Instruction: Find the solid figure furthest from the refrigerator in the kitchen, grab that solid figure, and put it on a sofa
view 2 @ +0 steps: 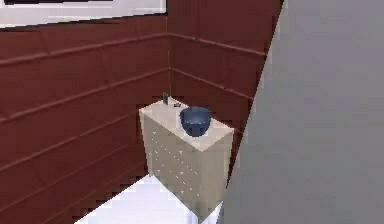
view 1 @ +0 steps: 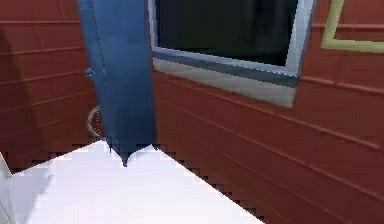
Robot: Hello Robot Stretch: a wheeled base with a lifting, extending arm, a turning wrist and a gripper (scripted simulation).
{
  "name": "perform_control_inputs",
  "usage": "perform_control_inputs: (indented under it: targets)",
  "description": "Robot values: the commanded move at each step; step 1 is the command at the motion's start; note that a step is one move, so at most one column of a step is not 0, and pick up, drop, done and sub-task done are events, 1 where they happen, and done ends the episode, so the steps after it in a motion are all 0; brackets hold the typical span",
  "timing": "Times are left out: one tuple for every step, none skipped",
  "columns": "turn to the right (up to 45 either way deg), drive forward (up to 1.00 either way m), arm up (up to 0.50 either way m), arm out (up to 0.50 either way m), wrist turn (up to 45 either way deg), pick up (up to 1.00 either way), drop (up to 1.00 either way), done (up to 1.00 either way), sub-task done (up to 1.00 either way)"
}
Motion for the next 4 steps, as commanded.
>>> perform_control_inputs:
  targets:
    - [-45.0,0.00,0.00,0.00,0.0,0.00,0.00,0.00,0.00]
    - [-27.0,0.00,0.00,0.00,0.0,0.00,0.00,0.00,0.00]
    - [0.0,1.00,0.00,0.00,0.0,0.00,0.00,0.00,0.00]
    - [-12.0,0.00,0.00,0.00,0.0,0.00,0.00,0.00,0.00]
